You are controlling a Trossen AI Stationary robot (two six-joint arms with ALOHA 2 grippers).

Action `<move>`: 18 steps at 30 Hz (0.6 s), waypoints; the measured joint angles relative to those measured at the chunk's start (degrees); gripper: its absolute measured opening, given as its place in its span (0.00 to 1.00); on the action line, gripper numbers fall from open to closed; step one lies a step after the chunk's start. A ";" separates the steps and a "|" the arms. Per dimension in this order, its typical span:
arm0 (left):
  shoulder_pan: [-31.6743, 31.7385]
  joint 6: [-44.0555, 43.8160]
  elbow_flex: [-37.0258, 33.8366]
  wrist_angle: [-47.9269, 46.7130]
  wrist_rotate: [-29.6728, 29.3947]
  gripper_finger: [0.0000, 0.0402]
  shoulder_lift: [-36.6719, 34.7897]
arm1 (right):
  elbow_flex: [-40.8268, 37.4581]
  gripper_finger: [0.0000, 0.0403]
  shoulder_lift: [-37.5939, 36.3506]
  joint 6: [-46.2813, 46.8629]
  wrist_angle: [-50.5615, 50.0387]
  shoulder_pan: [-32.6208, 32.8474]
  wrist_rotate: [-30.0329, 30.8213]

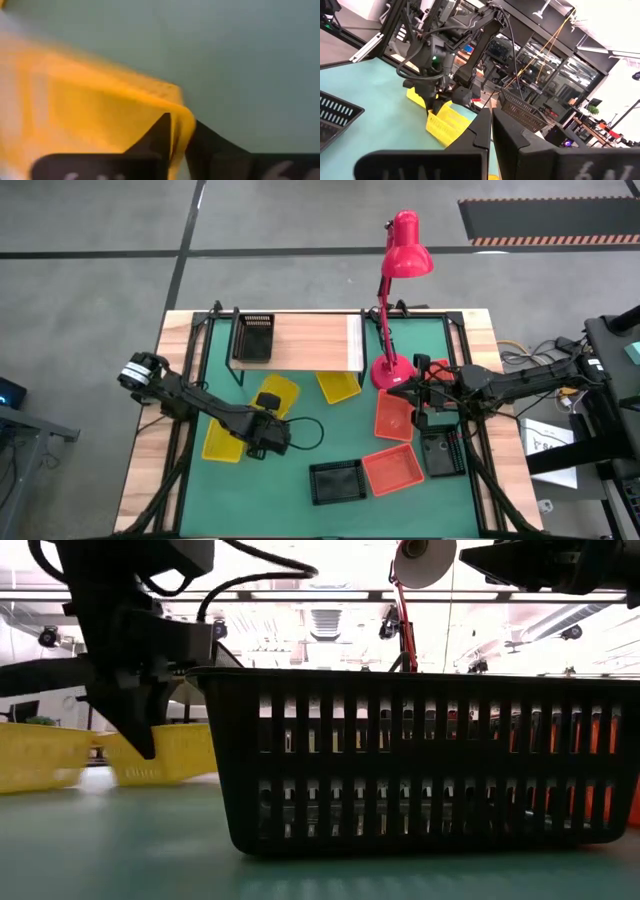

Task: Stack baskets on shelf by color
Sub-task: Put the middle yellow bin on the shelf

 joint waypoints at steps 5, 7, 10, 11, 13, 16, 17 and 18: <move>-0.17 -0.14 3.75 0.05 0.18 0.01 -0.02 | 0.00 0.02 0.00 0.00 -0.05 0.02 0.02; -0.27 -0.28 6.24 -0.10 0.19 0.00 -0.02 | 0.00 0.02 0.00 0.00 -0.12 0.00 0.02; -0.50 -0.26 11.00 0.04 0.17 0.00 -0.04 | 0.00 0.02 0.00 0.00 -0.32 0.01 0.02; -0.55 -0.41 12.65 0.04 0.17 0.00 -0.04 | 0.00 0.02 0.00 0.00 -0.37 0.00 0.02; -0.55 -2.24 16.21 0.08 0.19 0.00 -0.06 | 0.00 0.02 0.00 0.15 -0.54 0.00 0.02; -0.55 -6.41 21.91 0.84 0.19 0.00 -0.06 | 0.00 0.02 0.00 0.48 -0.74 0.01 0.04; -0.57 -7.57 23.70 1.41 0.19 0.00 -0.06 | 0.00 0.02 0.00 0.48 -0.74 0.00 0.02; -0.57 -8.66 25.43 2.32 0.19 0.00 -0.06 | 0.00 0.02 0.00 0.51 -0.75 0.00 0.02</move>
